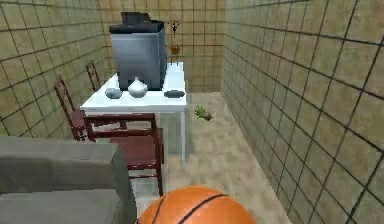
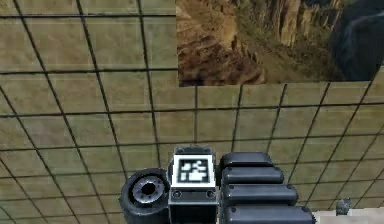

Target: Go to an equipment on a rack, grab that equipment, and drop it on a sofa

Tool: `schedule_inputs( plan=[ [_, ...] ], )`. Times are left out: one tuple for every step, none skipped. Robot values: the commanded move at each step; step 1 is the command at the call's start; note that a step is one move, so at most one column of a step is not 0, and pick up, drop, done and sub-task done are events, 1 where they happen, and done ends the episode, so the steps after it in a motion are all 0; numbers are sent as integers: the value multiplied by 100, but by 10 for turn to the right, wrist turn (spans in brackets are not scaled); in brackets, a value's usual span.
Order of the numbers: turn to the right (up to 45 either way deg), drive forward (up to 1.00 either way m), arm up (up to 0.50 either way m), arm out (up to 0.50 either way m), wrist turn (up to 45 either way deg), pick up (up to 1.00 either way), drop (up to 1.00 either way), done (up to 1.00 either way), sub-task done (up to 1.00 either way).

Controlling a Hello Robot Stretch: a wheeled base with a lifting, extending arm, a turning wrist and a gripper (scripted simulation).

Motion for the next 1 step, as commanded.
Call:
schedule_inputs(
  plan=[
    [-450, 0, 0, 0, 0, 0, 0, 0, 0]
  ],
)
